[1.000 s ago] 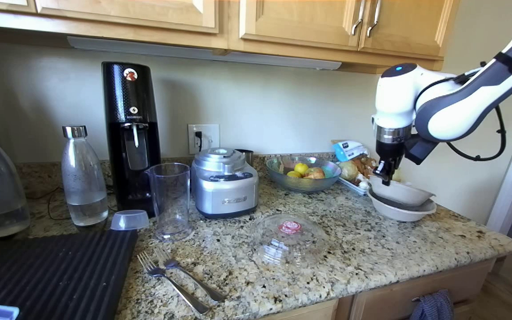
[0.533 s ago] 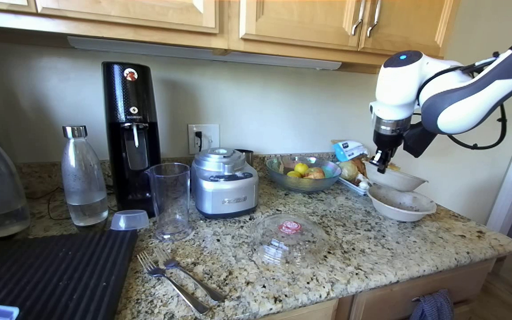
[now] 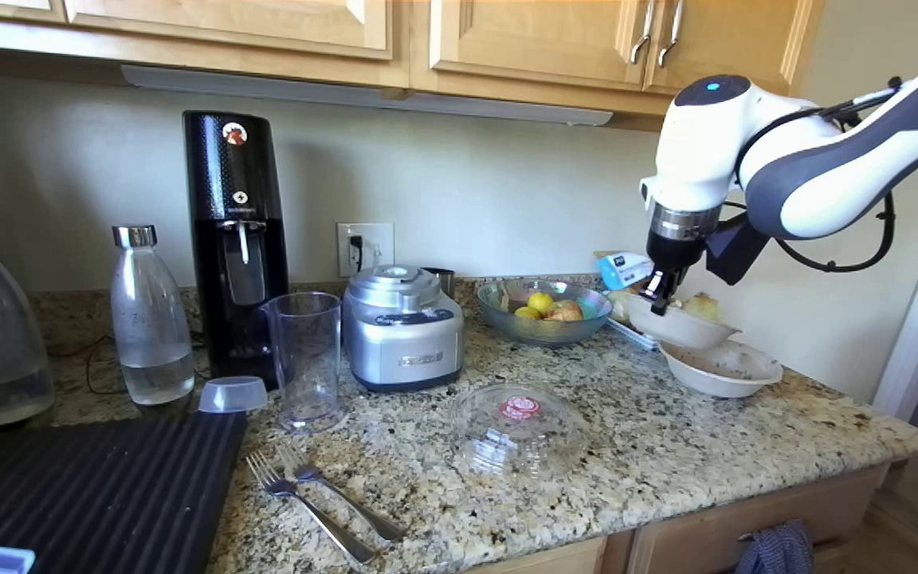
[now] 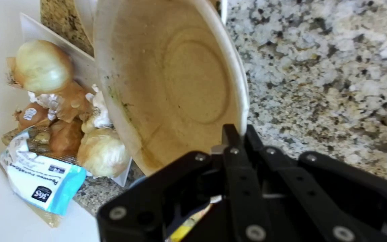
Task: Separate the bowls from each other
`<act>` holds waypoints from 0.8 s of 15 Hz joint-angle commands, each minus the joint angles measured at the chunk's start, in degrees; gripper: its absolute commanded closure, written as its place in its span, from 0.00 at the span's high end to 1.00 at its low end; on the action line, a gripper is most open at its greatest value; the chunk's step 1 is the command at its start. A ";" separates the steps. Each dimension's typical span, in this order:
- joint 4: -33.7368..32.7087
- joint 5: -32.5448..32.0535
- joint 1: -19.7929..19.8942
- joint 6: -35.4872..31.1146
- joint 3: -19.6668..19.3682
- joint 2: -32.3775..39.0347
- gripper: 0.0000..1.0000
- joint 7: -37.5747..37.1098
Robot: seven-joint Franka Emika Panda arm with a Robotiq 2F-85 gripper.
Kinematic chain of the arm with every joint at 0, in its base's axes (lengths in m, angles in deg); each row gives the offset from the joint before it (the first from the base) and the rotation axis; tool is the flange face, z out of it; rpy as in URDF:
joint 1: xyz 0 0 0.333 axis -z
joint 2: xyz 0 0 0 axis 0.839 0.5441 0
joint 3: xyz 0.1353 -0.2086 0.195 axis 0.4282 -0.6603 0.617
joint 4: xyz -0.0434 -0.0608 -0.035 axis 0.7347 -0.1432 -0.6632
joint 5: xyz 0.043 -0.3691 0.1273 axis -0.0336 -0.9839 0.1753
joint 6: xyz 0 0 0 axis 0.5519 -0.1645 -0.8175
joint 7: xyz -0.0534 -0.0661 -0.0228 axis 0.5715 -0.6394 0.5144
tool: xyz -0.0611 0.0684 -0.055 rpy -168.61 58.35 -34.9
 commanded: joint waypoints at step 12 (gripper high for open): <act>3.44 12.09 -5.98 2.18 6.74 -2.77 0.07 5.14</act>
